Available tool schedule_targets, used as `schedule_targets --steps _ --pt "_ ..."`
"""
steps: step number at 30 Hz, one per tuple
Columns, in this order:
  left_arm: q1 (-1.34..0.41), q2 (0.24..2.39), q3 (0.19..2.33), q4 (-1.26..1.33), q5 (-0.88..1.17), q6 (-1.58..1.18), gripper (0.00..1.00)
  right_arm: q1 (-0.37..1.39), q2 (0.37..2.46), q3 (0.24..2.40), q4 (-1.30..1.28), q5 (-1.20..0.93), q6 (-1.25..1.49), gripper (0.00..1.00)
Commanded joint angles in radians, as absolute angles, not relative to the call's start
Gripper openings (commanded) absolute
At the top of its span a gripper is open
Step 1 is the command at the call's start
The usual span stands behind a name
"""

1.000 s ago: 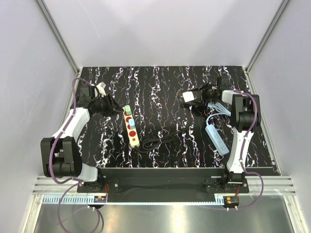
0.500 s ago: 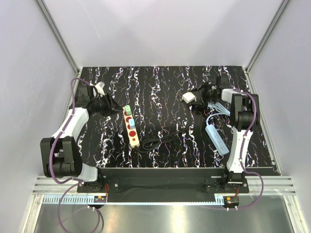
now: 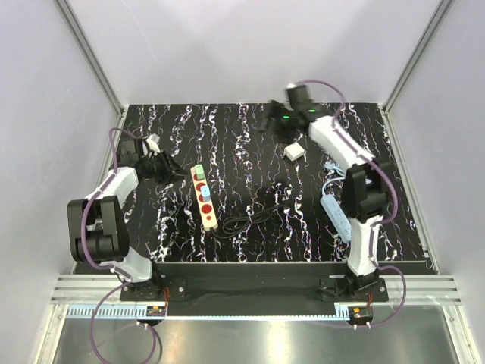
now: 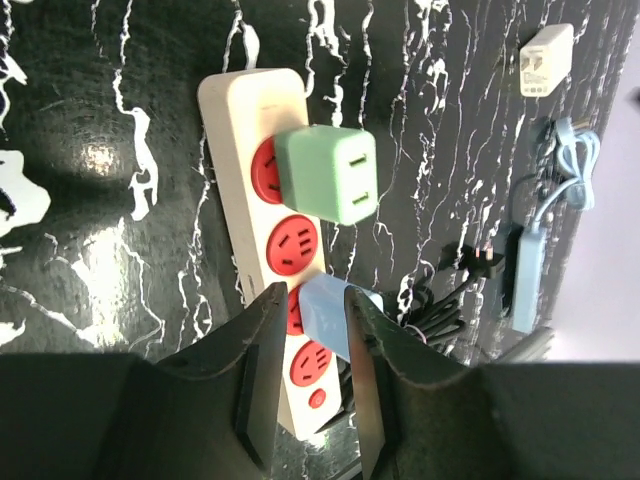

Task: Pull the plug off the socket

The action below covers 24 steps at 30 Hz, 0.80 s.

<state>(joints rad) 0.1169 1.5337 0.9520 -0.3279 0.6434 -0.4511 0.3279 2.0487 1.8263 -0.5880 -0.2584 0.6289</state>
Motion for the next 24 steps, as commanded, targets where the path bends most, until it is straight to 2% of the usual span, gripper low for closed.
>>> schedule_targets --steps 1,7,8,11,15,24 --pt "0.135 1.6 0.948 -0.212 0.752 -0.498 0.33 0.528 2.051 1.994 -0.77 -0.007 0.489 0.84" --pt "0.135 1.693 0.972 -0.16 0.772 -0.549 0.31 0.716 2.275 2.362 -0.943 0.086 0.476 0.82" --pt "0.135 1.707 0.979 -0.155 0.773 -0.557 0.31 0.756 2.358 2.494 -1.007 0.092 0.472 0.82" --pt "0.135 1.75 0.996 -0.152 0.782 -0.557 0.28 0.816 2.495 2.705 -1.074 0.104 0.471 0.77" --pt "0.135 1.789 1.002 -0.146 0.787 -0.548 0.28 0.853 2.543 2.729 -1.065 0.109 0.48 0.7" --pt "0.137 1.844 1.009 -0.127 0.785 -0.566 0.31 0.885 2.569 2.686 -1.009 0.101 0.471 0.71"
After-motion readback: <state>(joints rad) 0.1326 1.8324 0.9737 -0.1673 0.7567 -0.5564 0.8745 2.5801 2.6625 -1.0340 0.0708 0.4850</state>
